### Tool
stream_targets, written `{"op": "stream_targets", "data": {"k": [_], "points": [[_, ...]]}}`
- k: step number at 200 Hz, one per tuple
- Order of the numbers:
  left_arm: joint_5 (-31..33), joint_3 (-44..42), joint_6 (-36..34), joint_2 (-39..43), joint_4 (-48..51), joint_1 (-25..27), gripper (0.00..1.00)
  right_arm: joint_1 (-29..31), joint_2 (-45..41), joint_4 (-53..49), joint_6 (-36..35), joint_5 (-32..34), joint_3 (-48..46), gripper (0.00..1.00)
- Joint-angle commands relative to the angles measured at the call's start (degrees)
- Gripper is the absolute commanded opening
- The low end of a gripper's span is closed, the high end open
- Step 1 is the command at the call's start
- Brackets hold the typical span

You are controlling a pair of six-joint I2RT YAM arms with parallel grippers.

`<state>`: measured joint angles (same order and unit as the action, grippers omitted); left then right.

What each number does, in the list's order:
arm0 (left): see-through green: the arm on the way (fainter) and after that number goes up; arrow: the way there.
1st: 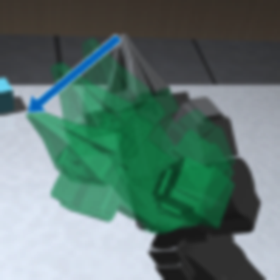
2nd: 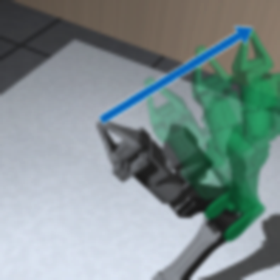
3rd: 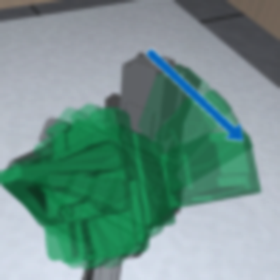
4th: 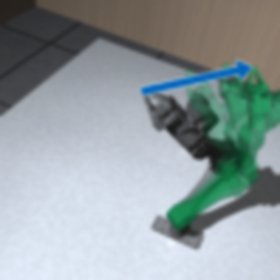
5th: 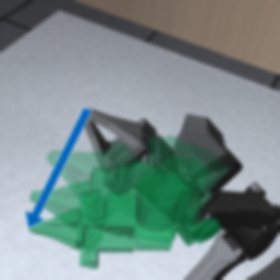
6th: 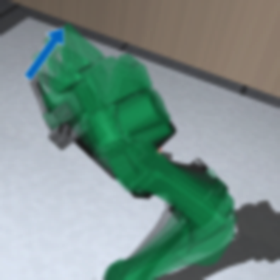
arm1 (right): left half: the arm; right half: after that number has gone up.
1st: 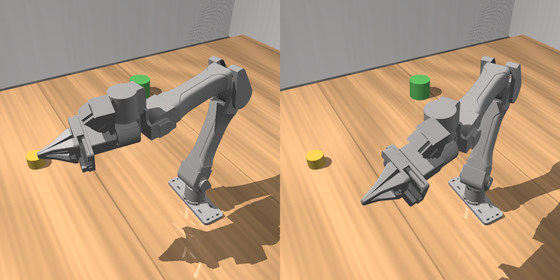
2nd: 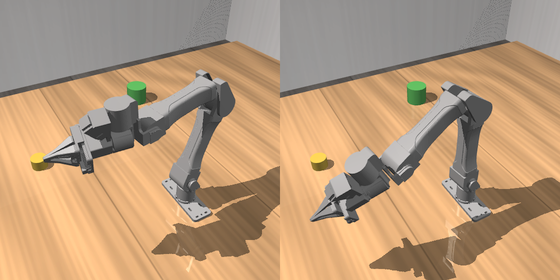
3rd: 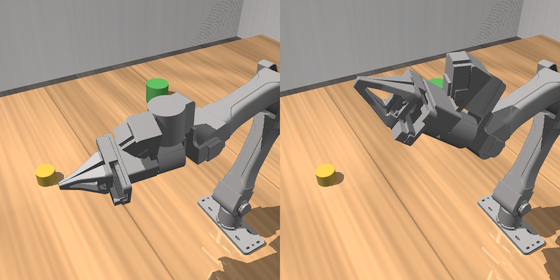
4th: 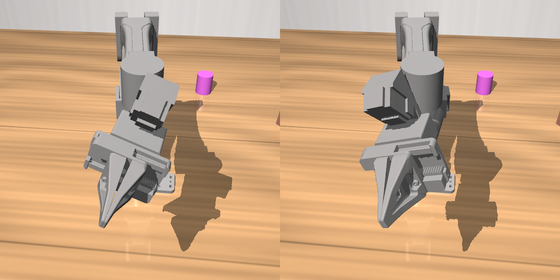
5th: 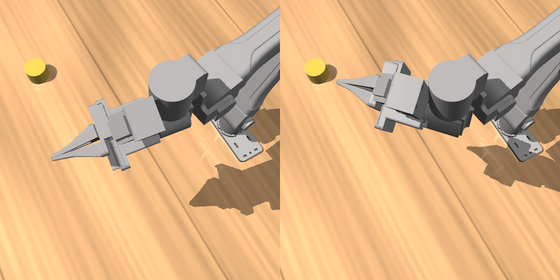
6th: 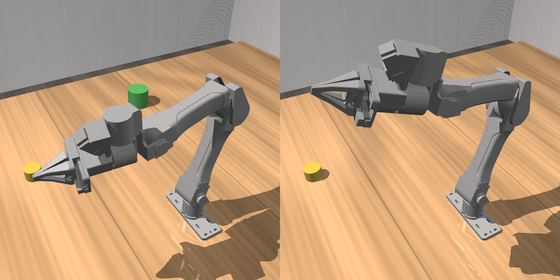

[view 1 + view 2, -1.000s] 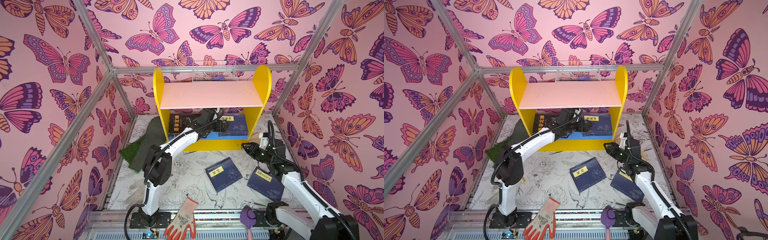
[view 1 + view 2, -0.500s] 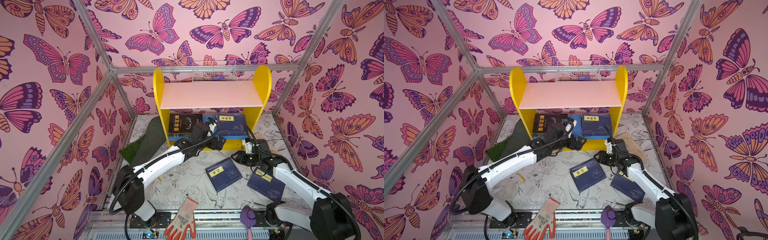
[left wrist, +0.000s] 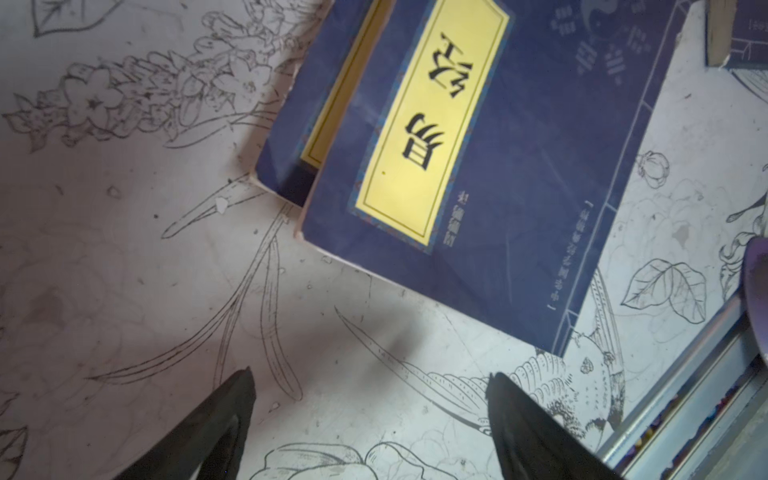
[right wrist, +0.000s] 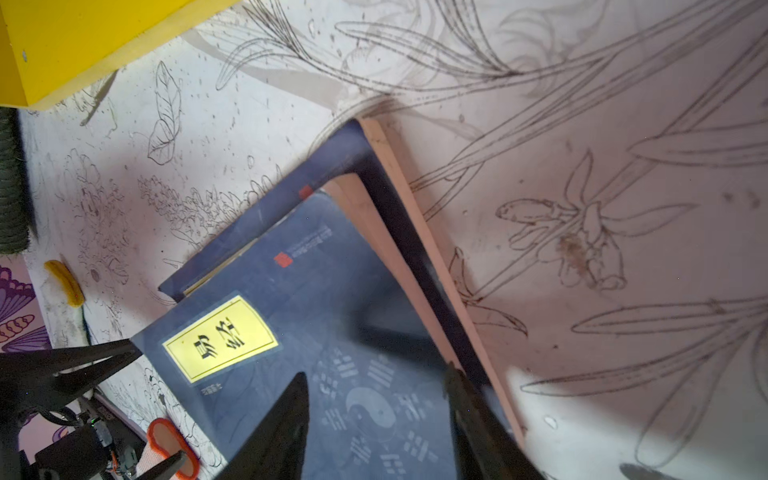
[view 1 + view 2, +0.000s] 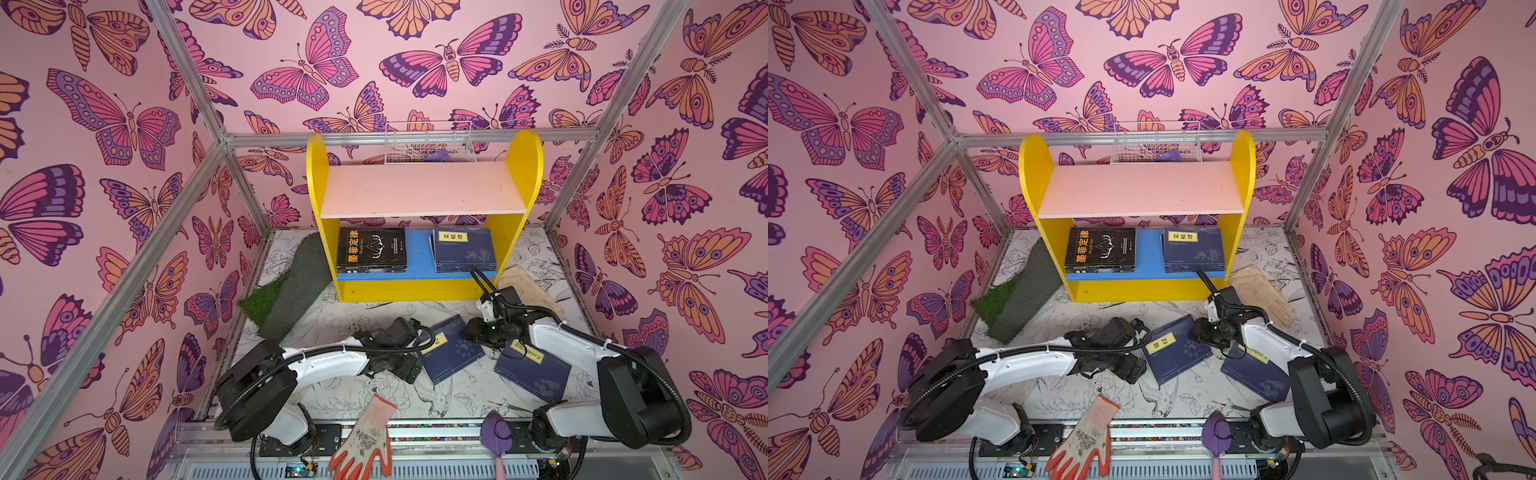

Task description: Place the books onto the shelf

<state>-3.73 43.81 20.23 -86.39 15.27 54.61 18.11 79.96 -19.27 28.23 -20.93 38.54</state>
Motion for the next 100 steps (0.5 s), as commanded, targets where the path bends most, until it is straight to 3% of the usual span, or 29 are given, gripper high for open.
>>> {"op": "stream_targets", "data": {"k": [1, 48, 100], "points": [[1.42, 1.18, 0.95, -4.33, 0.29, 0.56, 0.86, 0.25, 2.48, -2.86, -2.29, -0.91, 1.13, 0.54], [1.79, 3.83, 0.0, -10.88, 0.33, 0.58, 0.73, 0.26, 1.95, -2.67, -2.32, -2.82, 0.95, 0.53], [4.19, 5.9, 0.95, -13.37, 0.81, 0.47, 0.73, -0.84, -1.0, -5.42, -0.44, 10.64, 1.28, 0.56]]}}
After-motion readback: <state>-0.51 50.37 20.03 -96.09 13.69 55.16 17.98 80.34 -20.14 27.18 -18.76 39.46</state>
